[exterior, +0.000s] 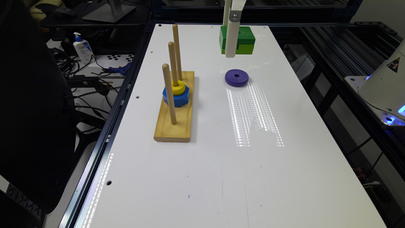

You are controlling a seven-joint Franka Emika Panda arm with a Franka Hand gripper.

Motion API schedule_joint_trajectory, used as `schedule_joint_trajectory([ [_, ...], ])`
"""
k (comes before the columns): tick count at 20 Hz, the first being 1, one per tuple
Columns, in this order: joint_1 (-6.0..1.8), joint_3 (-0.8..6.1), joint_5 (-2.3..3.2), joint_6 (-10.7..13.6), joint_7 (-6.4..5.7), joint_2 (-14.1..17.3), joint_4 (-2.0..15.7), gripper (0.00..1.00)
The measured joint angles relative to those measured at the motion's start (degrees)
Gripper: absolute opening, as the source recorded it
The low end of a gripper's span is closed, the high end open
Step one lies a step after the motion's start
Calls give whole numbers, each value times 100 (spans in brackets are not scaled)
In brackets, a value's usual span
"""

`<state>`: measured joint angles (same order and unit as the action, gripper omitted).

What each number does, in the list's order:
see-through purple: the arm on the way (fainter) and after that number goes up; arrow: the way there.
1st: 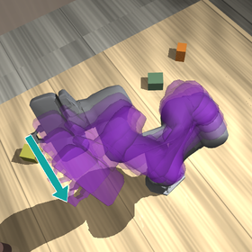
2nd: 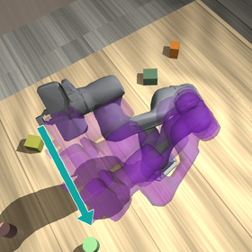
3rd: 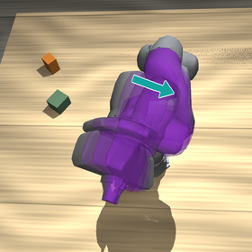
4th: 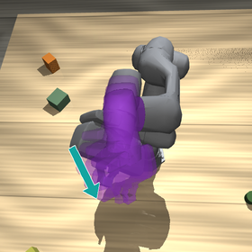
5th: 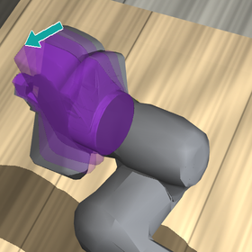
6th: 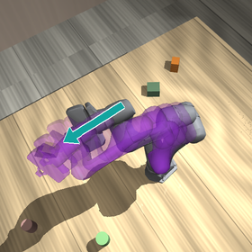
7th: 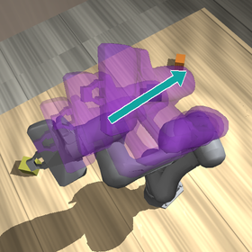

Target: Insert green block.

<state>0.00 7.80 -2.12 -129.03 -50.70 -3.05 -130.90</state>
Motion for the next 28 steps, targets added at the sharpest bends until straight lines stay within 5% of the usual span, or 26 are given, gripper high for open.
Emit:
schedule_joint_trajectory([
  [12, -1, 1, 0, -3, 0, -1, -11, 0],
  [17, 3, 70, -10, -76, -12, 27, 40, 0],
  [28, 3, 118, -9, -125, -28, 552, 594, 0],
])
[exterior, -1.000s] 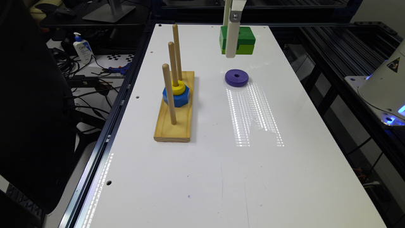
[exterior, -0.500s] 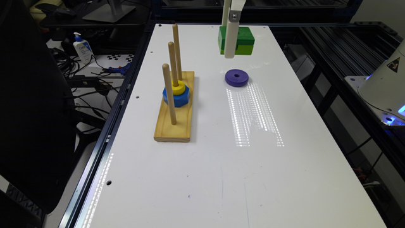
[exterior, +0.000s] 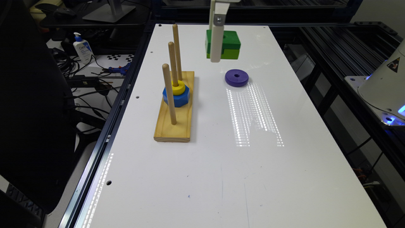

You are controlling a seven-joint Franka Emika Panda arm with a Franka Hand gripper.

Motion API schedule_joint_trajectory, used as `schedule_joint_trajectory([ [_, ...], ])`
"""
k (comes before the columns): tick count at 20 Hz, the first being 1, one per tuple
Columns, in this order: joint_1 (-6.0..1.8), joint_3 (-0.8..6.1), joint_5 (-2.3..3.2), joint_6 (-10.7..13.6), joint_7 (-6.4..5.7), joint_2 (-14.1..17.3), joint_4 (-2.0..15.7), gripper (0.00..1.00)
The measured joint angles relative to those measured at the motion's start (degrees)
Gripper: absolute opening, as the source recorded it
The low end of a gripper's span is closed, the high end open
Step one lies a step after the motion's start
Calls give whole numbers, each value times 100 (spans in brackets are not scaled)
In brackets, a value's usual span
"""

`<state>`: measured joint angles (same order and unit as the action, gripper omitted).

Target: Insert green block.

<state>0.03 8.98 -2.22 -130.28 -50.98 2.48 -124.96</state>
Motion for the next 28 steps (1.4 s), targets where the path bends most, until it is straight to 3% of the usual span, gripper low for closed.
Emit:
schedule_joint_trajectory([
  [7, 3, 31, 2, 1, -27, 173, 229, 0],
  [13, 23, 158, 76, 13, -216, 726, 875, 0],
  [19, 40, 205, 180, 152, -316, 1294, 1603, 0],
  [22, 47, 206, 184, 202, -319, 1387, 1744, 0],
  [28, 56, 206, 184, 215, -323, 1397, 1772, 0],
])
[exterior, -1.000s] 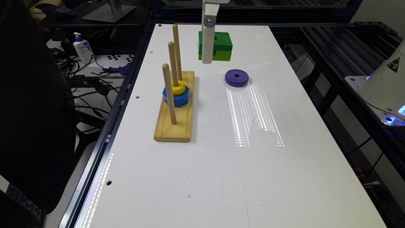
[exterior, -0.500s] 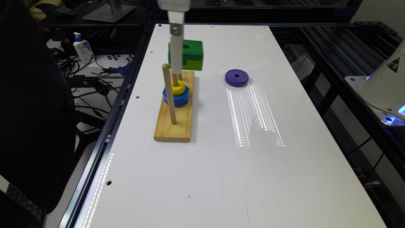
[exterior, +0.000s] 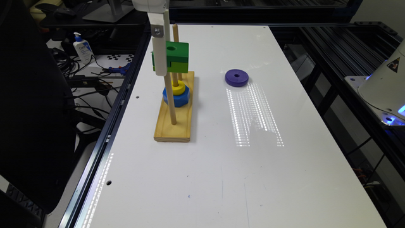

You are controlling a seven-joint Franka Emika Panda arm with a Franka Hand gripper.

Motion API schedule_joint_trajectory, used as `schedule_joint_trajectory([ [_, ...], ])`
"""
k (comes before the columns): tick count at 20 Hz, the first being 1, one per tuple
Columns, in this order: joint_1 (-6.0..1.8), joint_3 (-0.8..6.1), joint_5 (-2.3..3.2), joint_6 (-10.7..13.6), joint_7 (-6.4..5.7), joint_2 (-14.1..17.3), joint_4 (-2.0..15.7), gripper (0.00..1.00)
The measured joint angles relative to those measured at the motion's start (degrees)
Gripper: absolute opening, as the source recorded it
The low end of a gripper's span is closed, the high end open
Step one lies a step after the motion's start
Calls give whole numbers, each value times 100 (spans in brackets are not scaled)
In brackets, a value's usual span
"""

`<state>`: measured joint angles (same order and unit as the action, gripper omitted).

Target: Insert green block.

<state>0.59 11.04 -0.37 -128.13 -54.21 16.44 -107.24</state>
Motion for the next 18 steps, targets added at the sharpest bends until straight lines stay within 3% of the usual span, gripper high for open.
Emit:
schedule_joint_trajectory([
  [18, 5, 0, 24, -11, -8, 83, 13, 0],
])
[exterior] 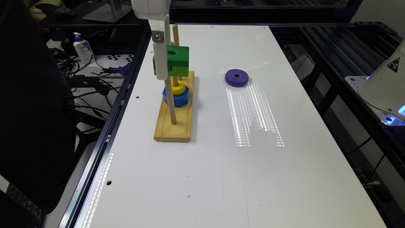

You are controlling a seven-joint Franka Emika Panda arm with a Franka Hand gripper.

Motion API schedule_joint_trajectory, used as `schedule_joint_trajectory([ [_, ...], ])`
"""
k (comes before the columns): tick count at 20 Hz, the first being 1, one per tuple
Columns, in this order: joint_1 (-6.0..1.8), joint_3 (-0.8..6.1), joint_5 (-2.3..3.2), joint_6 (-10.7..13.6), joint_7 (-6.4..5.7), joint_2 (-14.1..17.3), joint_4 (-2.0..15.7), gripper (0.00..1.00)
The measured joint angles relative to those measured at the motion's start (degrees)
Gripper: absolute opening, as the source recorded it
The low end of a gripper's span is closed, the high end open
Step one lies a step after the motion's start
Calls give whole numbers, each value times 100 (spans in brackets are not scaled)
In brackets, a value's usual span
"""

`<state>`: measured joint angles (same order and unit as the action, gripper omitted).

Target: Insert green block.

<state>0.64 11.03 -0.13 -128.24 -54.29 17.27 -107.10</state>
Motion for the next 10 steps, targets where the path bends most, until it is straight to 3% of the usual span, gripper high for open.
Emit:
schedule_joint_trajectory([
  [10, -14, -31, 39, 9, -1, 1, 0, 0],
])
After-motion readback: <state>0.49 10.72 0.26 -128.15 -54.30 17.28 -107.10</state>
